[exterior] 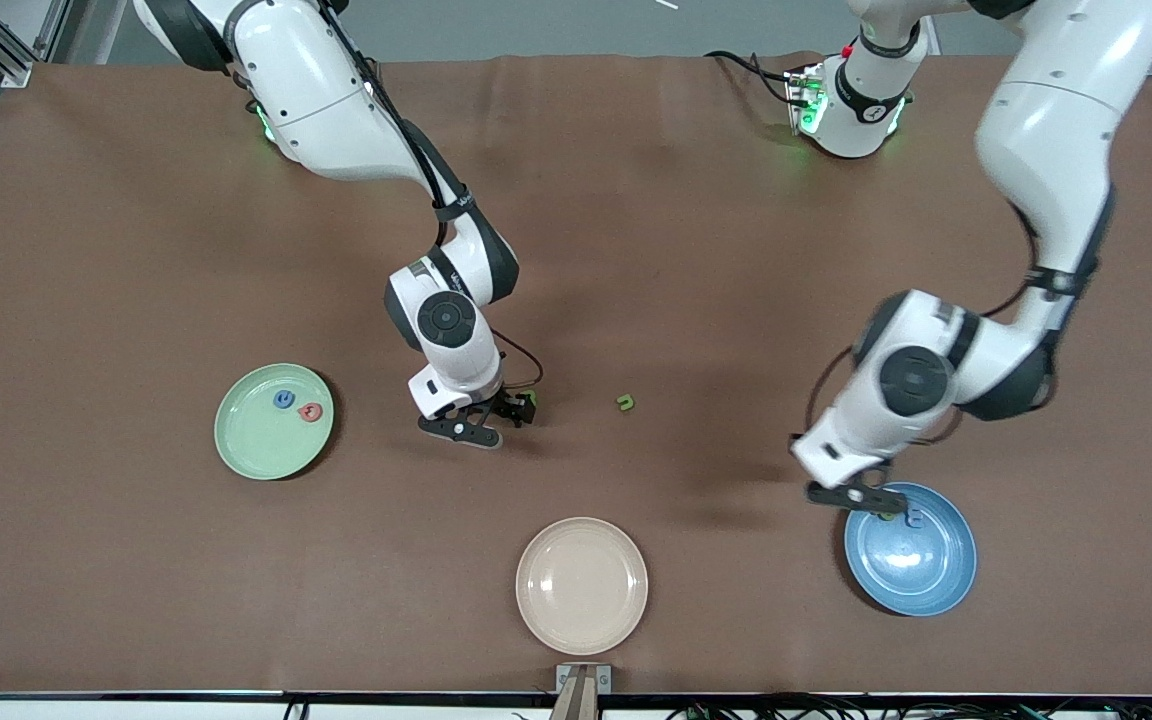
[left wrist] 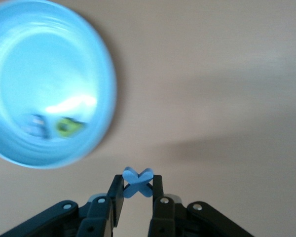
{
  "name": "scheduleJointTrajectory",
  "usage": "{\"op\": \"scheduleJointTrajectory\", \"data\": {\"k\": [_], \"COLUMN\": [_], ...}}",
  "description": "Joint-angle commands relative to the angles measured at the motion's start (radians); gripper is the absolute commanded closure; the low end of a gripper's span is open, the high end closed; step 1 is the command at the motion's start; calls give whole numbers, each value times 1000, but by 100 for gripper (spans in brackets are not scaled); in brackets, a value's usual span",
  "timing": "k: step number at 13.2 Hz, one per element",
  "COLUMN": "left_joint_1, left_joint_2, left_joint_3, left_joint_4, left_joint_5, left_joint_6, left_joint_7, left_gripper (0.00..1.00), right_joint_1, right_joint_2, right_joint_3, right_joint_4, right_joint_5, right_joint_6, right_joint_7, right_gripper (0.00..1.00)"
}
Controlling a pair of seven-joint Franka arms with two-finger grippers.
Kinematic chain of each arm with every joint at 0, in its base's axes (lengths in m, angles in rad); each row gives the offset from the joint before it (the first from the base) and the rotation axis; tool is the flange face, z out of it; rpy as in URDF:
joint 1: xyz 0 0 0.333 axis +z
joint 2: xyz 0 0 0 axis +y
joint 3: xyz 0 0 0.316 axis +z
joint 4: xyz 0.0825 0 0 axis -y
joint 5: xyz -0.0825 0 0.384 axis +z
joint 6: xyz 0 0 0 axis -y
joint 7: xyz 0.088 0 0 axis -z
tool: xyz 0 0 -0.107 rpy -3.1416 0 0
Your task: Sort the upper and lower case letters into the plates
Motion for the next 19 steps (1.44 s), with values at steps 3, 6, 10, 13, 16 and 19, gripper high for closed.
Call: {"op": "scheduleJointTrajectory", "data": {"k": [3, 6, 10, 13, 16, 19], "left_joint_1": [23, 23, 31, 32, 67, 60], "left_joint_2": [59, 87, 130, 131, 112, 78], "left_joint_3": [111, 174, 211, 225, 204, 139], "left_joint_4": [57, 57, 60, 64, 60, 58], "left_joint_5": [28, 28, 23, 16, 11, -49], "left_joint_6": [78, 179, 296, 316, 310, 194], "left_joint_7": [178, 268, 393, 427, 414, 347], "left_gripper": [98, 96, 91, 39, 0, 0], "right_joint_1": [53, 59, 56, 48, 1, -134], "right_joint_2": [0, -5, -5, -12, -64, -173], "right_joint_3": [-11, -12, -12, -11, -14, -12], "right_joint_4": [-14, -25, -27, -25, -23, -27], "right_joint_5": [-11, -11, -12, -12, -12, -9], "right_joint_6": [-11, -12, -12, -47, -142, -270], "right_joint_7": [29, 31, 22, 25, -47, -292], "right_gripper": [0, 1, 39, 94, 100, 100]}}
